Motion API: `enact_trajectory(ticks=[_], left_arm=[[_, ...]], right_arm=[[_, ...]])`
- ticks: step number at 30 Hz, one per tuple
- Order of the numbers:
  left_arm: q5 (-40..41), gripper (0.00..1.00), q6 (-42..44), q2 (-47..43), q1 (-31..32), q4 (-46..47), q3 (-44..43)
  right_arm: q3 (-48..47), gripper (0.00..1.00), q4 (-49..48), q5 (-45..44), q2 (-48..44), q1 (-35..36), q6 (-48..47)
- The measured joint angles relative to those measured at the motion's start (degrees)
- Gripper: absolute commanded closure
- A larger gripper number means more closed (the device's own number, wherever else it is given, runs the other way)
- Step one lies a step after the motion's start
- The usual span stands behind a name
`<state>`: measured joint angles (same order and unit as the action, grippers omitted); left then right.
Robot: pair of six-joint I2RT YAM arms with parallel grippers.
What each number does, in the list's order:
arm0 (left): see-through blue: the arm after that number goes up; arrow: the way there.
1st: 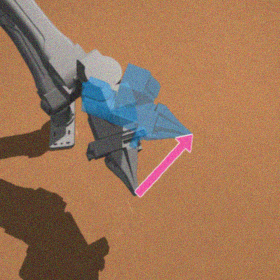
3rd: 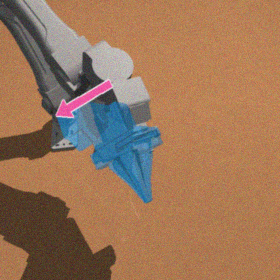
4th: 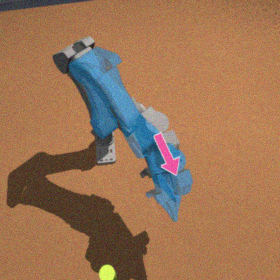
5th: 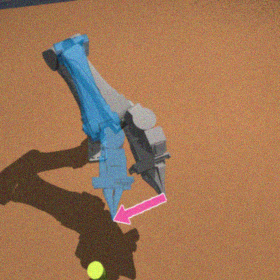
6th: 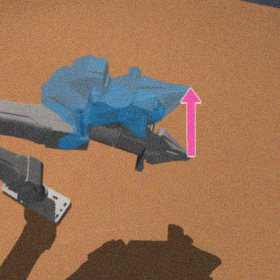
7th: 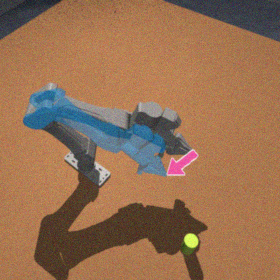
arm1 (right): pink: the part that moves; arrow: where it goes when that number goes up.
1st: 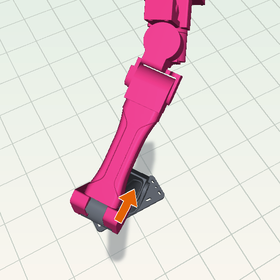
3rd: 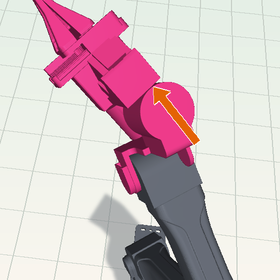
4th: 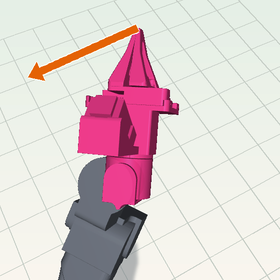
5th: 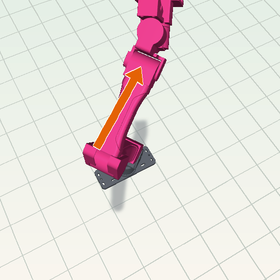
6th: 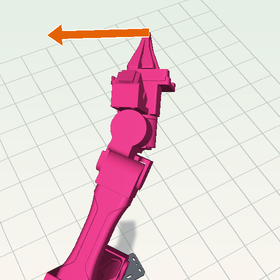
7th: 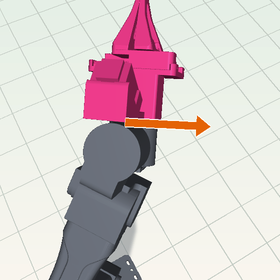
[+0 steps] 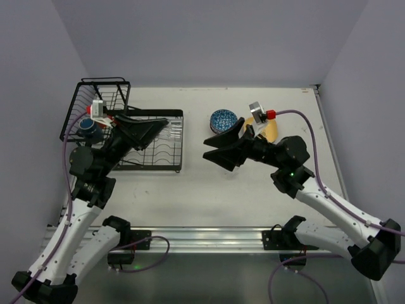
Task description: Unload the mixed dishes from the dish rack
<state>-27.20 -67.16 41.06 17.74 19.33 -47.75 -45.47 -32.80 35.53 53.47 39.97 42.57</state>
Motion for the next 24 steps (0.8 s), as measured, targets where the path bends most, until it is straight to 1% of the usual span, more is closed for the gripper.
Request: enact_trajectory(ticks=[3,5,9,16,18,19,20,21,22,23,24], left_arm=[[3.91,1.0,-3.28,-0.66,3.93,1.18,2.54],[6.23,1.0,-4.87,-0.68,6.27,1.55,3.61],[9.38,1.0,-6.38,-0.37,9.38,1.68,5.25],[12.37,1.0,-7.26,1.03,13.44,2.69,5.51],[13.14,1.0,-7.23,1.79,15.3,3.43,5.55],[13.38,1.0,-7.23,2.14,16.04,3.82,5.55],[13.66,1.0,-7.23,2.64,16.96,4.24,5.55],[13.97,1.0,-7.21,3.26,17.9,4.55,5.57],[14.08,1.0,-7.21,3.96,18.64,5.01,5.6],[14.23,1.0,-7.21,4.68,19.17,5.4,5.66],[14.49,1.0,-7.28,5.35,19.58,5.79,5.7]], right_arm=[[-4.09,0.34,-0.68,0.15,4.79,2.62,0.85],[-6.23,0.34,-0.66,-0.15,6.34,4.04,0.5],[-7.43,0.34,-0.59,-1.03,6.43,5.11,-0.92],[-10.97,0.36,2.27,-1.05,8.41,5.75,-3.43],[-11.32,0.37,2.84,-1.05,9.05,5.92,-4.15],[-11.45,0.39,3.21,-1.05,9.31,6.01,-4.44],[-11.63,0.48,3.5,-0.96,9.73,6.08,-4.76],[-11.89,0.54,3.8,-0.79,10.21,6.19,-5.27],[-12.24,0.63,4.13,-0.55,10.73,6.29,-5.6],[-12.48,0.89,4.35,-0.31,11.13,6.32,-5.86],[-12.72,1.0,4.63,0.13,11.54,6.47,-6.49]])
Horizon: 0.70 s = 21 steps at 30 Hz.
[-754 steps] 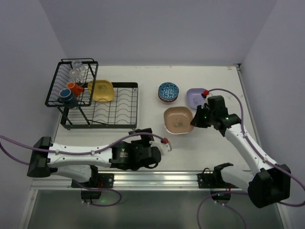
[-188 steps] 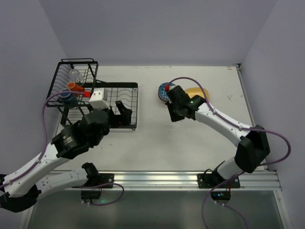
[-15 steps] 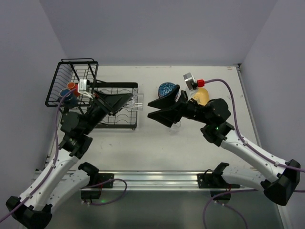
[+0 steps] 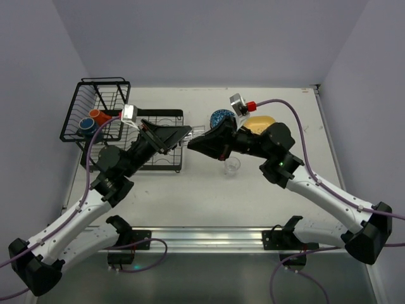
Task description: Unload the mixed dishes from the dish rack
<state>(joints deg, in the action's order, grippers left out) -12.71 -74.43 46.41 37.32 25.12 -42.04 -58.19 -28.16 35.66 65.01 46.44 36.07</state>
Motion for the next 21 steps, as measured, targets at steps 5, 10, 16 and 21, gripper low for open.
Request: enact_trajectory(ticks=[5,10,16,21], left_arm=[[2.54,0.36,0.17,-0.07,0.35,0.63,0.7],[9.35,0.0,5.25,-2.56,0.7,-7.87,-1.44],[24.11,0.0,18.84,-1.68,0.68,-30.58,-18.73],[26.84,0.0,31.95,-1.62,0.66,-40.35,-22.99]], right_arm=[[0.44,1.0,1.33,-1.33,-0.44,0.13,-1.68],[3.65,1.0,7.45,-7.32,-6.32,0.52,-5.46],[0.22,1.0,33.38,-25.51,-14.43,-1.64,-10.73],[-6.84,1.0,55.76,-36.39,-11.06,-11.56,-14.1]])
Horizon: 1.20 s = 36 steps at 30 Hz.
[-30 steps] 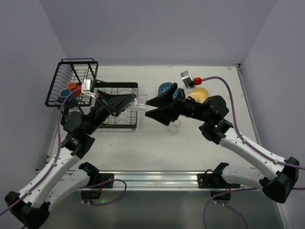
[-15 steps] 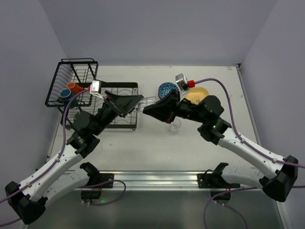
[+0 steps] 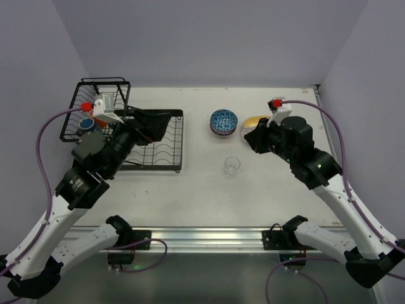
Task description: Unload the mixed dishes from the dish rack
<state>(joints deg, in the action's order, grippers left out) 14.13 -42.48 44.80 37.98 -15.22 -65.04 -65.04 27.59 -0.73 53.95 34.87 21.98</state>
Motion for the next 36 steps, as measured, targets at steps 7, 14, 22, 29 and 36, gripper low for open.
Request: enact_trajectory(ticks=[7,14,22,29,36], left_arm=[[-3.43,0.0,12.24,0.83,0.0,-10.71,4.31],[-3.41,0.0,19.89,-7.74,0.0,-15.89,10.12],[-3.48,0.0,23.12,-10.1,0.0,-16.11,14.71],[-4.02,0.0,24.55,-9.16,0.0,-15.45,15.06],[-4.85,0.0,25.35,-9.01,0.0,-14.43,15.32]], right_arm=[[-0.11,0.99,17.35,-4.74,12.02,-8.87,-3.96],[-0.09,0.98,21.35,-4.35,23.78,-9.25,-5.81],[3.98,0.96,18.86,-3.85,29.49,-9.4,-5.95],[5.07,0.94,15.93,-4.37,32.85,-9.4,-5.95],[5.07,0.91,13.29,-5.51,38.56,-9.64,-5.95]])
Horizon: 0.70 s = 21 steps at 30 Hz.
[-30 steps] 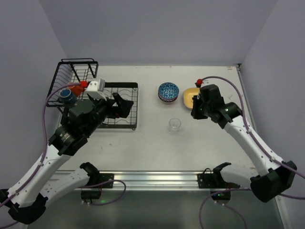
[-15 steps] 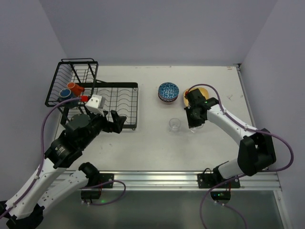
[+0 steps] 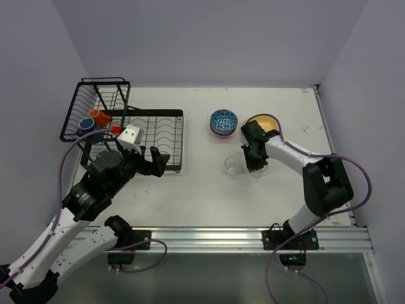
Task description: Unload the mixed dishes from the dish rack
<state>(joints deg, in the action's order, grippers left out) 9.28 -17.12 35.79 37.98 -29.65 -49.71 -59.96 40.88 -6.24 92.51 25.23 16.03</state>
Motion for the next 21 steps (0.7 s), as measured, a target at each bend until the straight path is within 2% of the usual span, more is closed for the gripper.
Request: enact_trajectory(ticks=[10,14,17,21], left_arm=[[-0.13,0.0,0.28,0.11,0.0,0.92,0.98],[-0.11,0.0,0.35,0.37,0.0,1.09,0.98],[-0.11,0.0,0.37,0.59,0.0,1.29,0.98],[0.02,0.0,0.37,1.14,0.0,1.29,0.98]], right_arm=[[-0.11,0.81,-1.22,-0.44,0.94,-0.55,-0.04],[-0.11,0.62,-1.51,-0.24,0.92,-0.55,-0.02],[-0.11,0.57,-1.42,-0.28,0.79,-0.55,-0.02],[-0.15,0.55,-0.5,-0.35,-0.52,-0.55,0.22]])
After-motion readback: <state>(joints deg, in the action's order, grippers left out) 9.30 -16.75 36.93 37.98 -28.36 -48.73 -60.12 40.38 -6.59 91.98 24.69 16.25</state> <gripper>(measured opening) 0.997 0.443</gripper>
